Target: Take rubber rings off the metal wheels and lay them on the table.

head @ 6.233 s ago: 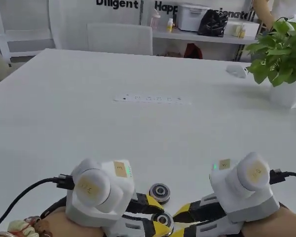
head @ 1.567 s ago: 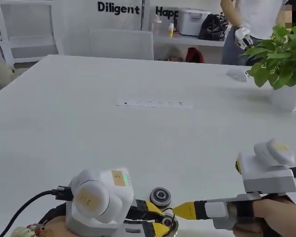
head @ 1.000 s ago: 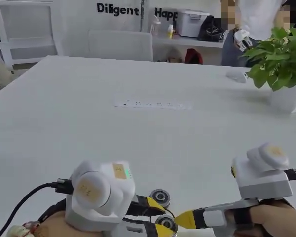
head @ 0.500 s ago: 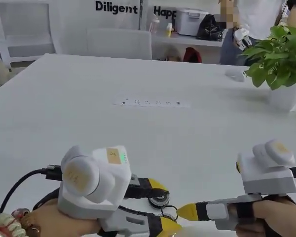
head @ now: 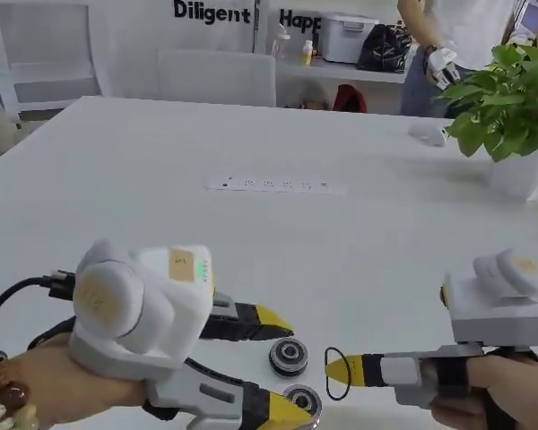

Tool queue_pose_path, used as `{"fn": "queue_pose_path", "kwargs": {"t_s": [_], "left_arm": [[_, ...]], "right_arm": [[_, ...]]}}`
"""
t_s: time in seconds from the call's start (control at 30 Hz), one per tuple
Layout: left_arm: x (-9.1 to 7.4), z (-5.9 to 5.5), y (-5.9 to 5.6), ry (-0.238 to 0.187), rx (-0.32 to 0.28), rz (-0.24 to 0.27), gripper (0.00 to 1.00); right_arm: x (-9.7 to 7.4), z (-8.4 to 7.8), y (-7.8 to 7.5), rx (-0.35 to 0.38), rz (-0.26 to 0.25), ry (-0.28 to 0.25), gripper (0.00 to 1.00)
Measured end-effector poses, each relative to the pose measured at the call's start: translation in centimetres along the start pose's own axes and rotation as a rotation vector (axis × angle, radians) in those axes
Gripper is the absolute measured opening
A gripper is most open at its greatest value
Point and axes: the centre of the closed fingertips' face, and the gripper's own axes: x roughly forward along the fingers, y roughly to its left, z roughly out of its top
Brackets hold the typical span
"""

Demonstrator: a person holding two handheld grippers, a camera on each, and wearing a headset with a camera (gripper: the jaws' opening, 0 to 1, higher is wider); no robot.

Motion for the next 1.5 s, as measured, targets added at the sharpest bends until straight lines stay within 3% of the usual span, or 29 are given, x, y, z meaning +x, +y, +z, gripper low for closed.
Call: {"fn": "queue_pose_path", "kwargs": {"t_s": [0.13, 0.4, 0.7, 0.83, 1.13, 1.5], "left_arm": [[-0.9, 0.1, 0.5, 0.001, -0.003, 0.011, 0.55], [-3.8, 1.2, 2.3, -0.044, -0.027, 0.073, 0.59], [-6.9, 0.2, 3.4, -0.025, -0.063, 0.148, 0.67], [-7.8, -0.3, 3.3, -0.013, -0.072, 0.166, 0.68], [-9.6, -0.5, 3.3, -0.061, -0.128, 0.231, 0.7], [-9.5, -1.5, 2.2, -0.034, -0.146, 0.212, 0.72]], "right_arm": [[-0.1, 0.3, 0.2, 0.001, 0.006, -0.013, 0.0], [-0.1, 1.0, 0.9, 0.0, 0.025, -0.044, 0.0], [-0.1, 1.9, 1.6, -0.019, 0.04, -0.068, 0.0], [0.1, 2.1, 2.1, -0.031, 0.048, -0.071, 0.0], [0.9, 1.8, 3.1, -0.073, 0.061, -0.047, 0.0], [2.4, 1.6, 4.9, -0.192, 0.055, -0.021, 0.0]]}}
